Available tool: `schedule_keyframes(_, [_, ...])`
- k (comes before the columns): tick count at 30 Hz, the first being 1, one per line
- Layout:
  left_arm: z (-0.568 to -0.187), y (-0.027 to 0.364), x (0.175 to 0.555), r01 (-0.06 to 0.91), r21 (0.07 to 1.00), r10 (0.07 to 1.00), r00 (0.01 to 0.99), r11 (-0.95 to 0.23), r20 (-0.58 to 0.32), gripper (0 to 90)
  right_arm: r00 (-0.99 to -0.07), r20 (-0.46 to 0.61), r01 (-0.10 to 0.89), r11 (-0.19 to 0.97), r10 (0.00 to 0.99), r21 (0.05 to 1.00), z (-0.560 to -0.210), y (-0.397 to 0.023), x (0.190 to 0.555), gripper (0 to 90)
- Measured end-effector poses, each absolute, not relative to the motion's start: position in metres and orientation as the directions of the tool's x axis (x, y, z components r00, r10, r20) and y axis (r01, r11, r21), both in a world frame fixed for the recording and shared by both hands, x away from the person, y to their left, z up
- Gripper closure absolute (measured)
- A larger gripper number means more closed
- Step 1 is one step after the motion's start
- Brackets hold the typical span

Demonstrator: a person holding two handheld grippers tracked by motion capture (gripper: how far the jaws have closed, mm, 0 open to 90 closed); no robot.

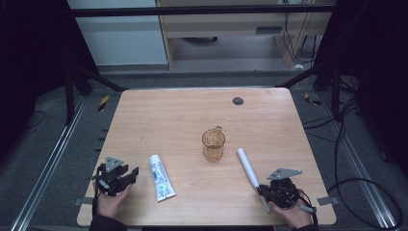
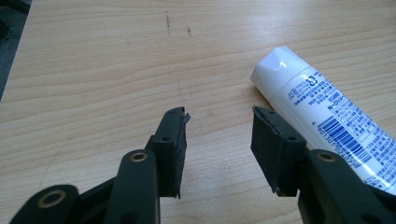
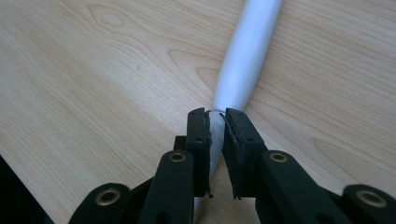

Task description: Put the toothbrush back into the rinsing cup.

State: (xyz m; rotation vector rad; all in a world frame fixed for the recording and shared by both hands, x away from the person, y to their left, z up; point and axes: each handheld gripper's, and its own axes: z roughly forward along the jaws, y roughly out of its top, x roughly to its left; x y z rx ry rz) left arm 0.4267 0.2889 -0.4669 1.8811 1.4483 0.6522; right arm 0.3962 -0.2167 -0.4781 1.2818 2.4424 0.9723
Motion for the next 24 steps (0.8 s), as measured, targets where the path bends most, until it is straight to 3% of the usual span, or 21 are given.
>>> schedule_keyframes(17, [-0.467, 0.289, 0.427, 0.632, 0.757, 0.964, 0.266, -0.165, -0.012, 55.8, -0.626, 0.125, 0.632, 0.406, 0.77, 0.661, -0.479, -0.206, 0.395, 79.2])
schedule_keyframes(24, [-0.466, 0.29, 0.426, 0.631, 0.759, 0.963, 0.268, -0.161, -0.018, 57.2, -0.6, 0.125, 0.626, 0.367, 0.79, 0.688, -0.472, -0.221, 0.392, 84.3])
